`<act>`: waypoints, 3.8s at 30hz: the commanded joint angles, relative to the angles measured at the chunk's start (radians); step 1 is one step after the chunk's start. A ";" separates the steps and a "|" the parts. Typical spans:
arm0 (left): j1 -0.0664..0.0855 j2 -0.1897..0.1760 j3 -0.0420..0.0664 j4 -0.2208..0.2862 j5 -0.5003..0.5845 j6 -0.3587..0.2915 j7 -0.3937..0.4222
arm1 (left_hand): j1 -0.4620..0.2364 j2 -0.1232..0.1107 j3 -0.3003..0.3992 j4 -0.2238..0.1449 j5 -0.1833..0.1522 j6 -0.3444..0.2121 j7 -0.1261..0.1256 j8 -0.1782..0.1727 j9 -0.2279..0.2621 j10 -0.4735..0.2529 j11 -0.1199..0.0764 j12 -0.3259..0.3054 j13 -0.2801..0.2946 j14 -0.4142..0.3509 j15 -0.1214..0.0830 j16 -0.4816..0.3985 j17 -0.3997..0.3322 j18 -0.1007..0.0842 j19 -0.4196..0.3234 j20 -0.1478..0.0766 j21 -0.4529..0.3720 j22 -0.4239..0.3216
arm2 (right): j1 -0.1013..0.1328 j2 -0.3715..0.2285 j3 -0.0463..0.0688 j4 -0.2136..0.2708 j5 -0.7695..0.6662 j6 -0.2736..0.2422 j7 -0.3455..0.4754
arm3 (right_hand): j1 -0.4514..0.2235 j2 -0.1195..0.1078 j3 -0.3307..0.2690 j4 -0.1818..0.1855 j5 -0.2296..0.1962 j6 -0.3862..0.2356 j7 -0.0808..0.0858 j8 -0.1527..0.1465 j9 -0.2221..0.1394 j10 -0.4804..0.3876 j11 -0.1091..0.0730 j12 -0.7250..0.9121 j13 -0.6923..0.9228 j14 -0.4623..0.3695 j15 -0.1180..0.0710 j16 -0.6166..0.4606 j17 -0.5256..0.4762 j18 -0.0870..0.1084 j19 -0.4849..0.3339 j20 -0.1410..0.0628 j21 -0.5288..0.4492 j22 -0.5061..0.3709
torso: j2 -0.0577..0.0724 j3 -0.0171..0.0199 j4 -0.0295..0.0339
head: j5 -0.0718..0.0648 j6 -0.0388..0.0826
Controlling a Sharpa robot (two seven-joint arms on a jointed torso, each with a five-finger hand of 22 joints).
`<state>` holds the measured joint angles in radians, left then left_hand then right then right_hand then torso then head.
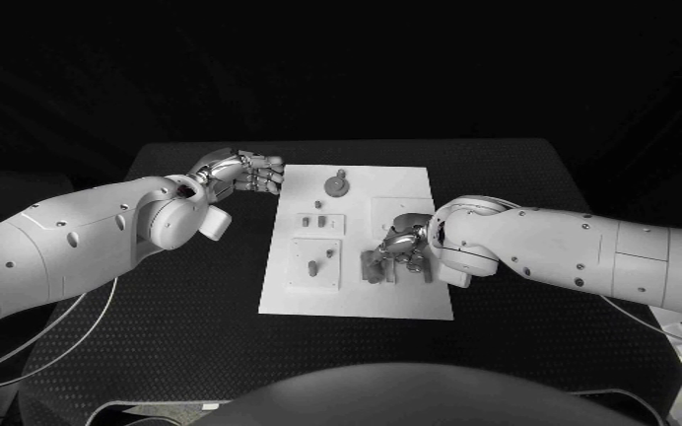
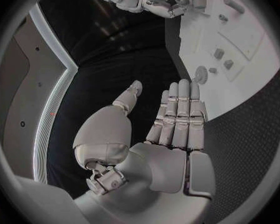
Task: Assemble the parts on the task board
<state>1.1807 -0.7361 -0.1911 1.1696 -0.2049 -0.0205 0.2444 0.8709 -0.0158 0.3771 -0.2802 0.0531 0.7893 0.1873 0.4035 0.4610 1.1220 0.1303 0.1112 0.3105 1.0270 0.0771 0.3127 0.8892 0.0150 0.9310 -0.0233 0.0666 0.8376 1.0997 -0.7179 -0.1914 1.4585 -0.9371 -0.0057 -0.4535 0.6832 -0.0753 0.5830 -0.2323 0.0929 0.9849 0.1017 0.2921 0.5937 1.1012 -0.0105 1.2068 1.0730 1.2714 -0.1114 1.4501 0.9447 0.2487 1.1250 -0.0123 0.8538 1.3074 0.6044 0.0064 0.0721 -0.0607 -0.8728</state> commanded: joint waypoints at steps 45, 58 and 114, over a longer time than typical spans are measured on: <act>0.001 -0.001 0.001 0.005 0.001 0.016 0.006 | -0.004 0.000 0.004 -0.002 -0.004 -0.006 -0.002 0.007 -0.002 -0.006 -0.003 0.001 -0.002 -0.004 0.004 -0.008 0.001 -0.013 -0.002 0.006 0.003 -0.001 | -0.020 -0.031 0.000 0.071 -0.292 0.019 0.072 | 0.145 -0.082 -0.014 -0.028 -0.001 0.074 -0.026 0.025 0.030 0.049 -0.024 -0.011 0.002 0.032 -0.023 0.014 0.013 0.013 0.021 -0.013 0.010 0.016 | 0.000 0.0004 -0.0004 | -0.004 0.000; 0.001 -0.004 0.001 0.005 0.001 0.016 0.005 | -0.005 0.000 0.004 -0.002 -0.004 -0.005 -0.002 0.008 -0.002 -0.005 -0.004 0.002 -0.002 -0.004 0.005 -0.008 0.001 -0.013 -0.002 0.006 0.003 -0.001 | -0.030 -0.024 0.000 0.058 -0.321 -0.025 0.034 | 0.099 -0.006 -0.047 -0.014 0.001 0.099 -0.035 0.022 0.022 0.089 -0.033 -0.003 0.020 0.047 -0.032 0.018 0.027 0.013 0.032 -0.018 0.003 0.015 | 0.000 0.0001 -0.0005 | -0.002 0.000; 0.000 -0.003 0.001 0.000 0.000 0.023 0.002 | -0.006 -0.002 0.004 -0.003 -0.004 -0.004 -0.002 0.011 -0.004 -0.003 -0.004 0.005 -0.003 -0.012 0.008 -0.013 0.001 -0.014 -0.010 0.008 0.002 -0.002 | -0.030 -0.015 0.000 0.044 -0.364 -0.013 0.041 | 0.087 -0.090 -0.014 -0.045 0.001 0.108 -0.036 0.006 0.013 0.097 -0.034 -0.020 0.045 0.044 -0.034 0.019 0.016 0.013 0.040 -0.025 -0.007 0.018 | 0.000 -0.0001 -0.0005 | -0.007 0.000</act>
<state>1.1805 -0.7402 -0.1912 1.1681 -0.2049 -0.0107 0.2402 0.8709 -0.0158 0.3771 -0.2802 0.0531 0.7894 0.1873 0.4073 0.4589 1.1220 0.1303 0.1111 0.3091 1.0199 0.0841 0.3049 0.8891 0.0150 0.9238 -0.0161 0.0666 0.8374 1.0696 -0.7338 -0.1916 1.5013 -1.2859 -0.0269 -0.4188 0.7612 -0.1634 0.5649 -0.2786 0.0929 1.0900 0.0615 0.3049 0.6068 1.1956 -0.0483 1.1913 1.1181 1.3171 -0.1420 1.4696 0.9618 0.2488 1.1580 -0.0372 0.8511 1.3076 0.6042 0.0064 0.0715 -0.0674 -0.8728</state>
